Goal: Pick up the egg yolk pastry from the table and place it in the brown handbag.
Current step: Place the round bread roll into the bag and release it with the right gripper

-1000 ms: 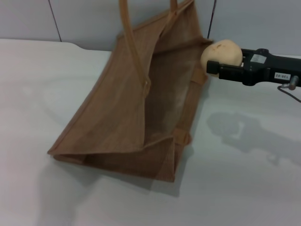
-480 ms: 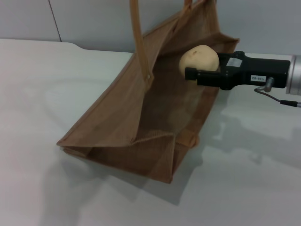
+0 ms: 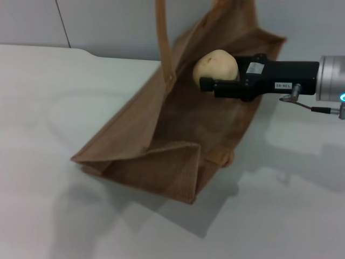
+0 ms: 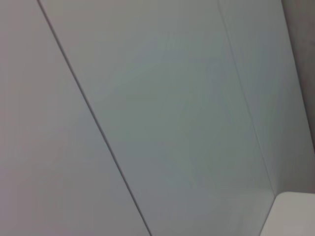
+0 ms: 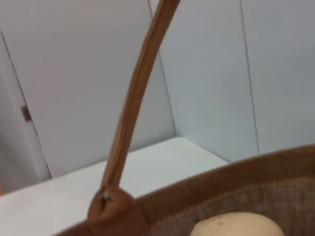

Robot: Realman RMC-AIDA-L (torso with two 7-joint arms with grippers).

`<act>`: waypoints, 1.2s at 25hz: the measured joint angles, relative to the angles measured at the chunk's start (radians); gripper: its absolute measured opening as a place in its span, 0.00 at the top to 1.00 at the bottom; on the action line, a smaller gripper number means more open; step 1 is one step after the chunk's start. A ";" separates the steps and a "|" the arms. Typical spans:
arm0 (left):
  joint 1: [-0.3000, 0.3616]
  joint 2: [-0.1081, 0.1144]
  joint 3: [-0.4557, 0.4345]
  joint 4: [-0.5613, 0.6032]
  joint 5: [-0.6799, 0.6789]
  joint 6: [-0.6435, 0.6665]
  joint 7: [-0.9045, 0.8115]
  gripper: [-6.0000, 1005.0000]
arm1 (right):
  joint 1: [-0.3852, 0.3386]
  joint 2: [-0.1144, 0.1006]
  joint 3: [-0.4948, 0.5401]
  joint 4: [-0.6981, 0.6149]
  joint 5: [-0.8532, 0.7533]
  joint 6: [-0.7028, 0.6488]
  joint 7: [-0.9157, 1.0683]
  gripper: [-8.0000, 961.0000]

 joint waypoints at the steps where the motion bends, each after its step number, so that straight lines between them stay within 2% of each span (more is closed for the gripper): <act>1: -0.001 0.000 0.000 0.004 -0.001 0.000 -0.002 0.88 | 0.002 0.000 -0.005 0.000 0.001 0.015 -0.007 0.33; 12: 0.005 -0.001 0.012 0.032 -0.025 0.000 -0.006 0.88 | 0.019 0.001 -0.009 0.028 0.006 0.164 -0.057 0.33; 20: 0.012 -0.001 0.004 0.029 -0.018 0.001 -0.006 0.88 | 0.019 0.002 -0.011 0.032 0.007 0.172 -0.054 0.29; 25: 0.030 0.001 0.003 0.027 -0.015 0.017 -0.007 0.89 | 0.015 0.001 -0.014 0.031 0.007 0.166 -0.049 0.09; 30: 0.066 0.002 0.000 0.020 0.020 0.047 -0.008 0.88 | -0.022 -0.007 -0.012 -0.009 0.007 0.102 -0.004 0.09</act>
